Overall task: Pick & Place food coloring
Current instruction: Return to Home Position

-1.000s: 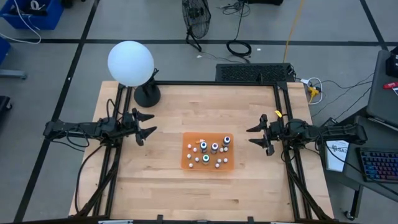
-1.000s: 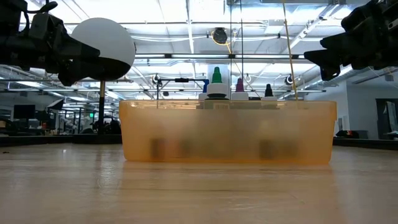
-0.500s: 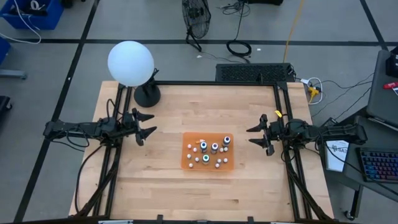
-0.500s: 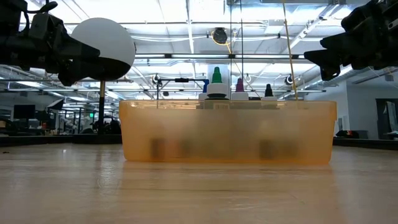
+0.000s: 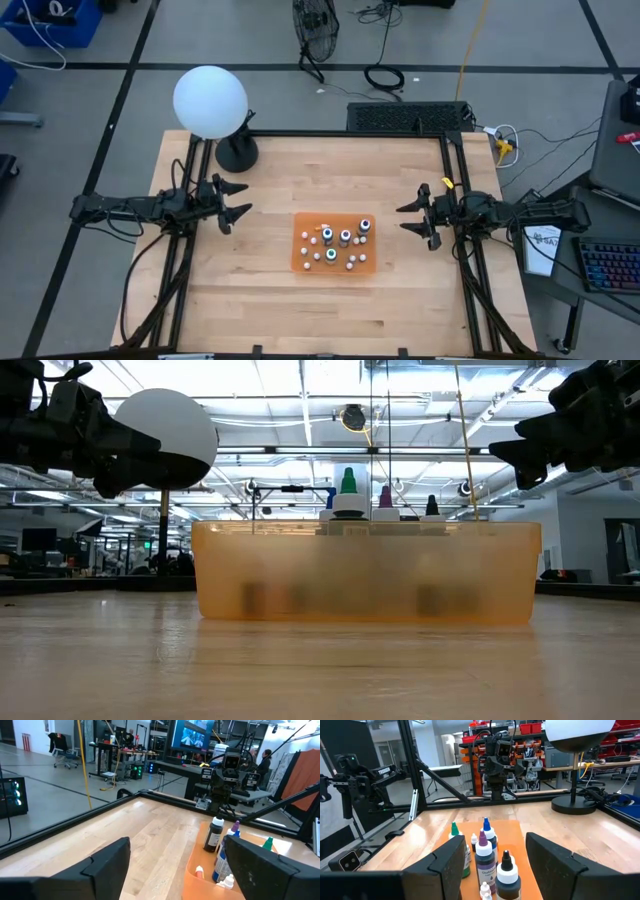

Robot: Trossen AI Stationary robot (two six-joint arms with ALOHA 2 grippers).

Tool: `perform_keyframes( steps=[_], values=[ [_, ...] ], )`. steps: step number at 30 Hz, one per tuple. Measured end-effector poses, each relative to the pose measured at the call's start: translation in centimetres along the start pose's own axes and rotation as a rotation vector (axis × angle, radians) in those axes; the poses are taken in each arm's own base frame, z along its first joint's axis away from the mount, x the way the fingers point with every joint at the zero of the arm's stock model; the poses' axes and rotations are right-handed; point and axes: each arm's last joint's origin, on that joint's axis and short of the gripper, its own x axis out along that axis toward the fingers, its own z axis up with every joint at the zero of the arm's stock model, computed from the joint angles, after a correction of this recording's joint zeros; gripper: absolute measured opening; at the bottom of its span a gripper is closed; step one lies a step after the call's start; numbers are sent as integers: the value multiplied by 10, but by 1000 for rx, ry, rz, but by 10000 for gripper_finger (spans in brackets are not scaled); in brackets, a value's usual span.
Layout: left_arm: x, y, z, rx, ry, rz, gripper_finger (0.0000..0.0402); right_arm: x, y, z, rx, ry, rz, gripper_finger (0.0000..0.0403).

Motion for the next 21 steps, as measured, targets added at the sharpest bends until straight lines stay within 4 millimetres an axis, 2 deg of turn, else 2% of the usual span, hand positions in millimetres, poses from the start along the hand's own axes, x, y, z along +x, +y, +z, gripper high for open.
perform_keyframes(
  steps=[21],
  values=[
    [0, 0, 0, 0, 0, 0, 320, 0, 0, 0, 0, 0, 0, 197]
  ],
)
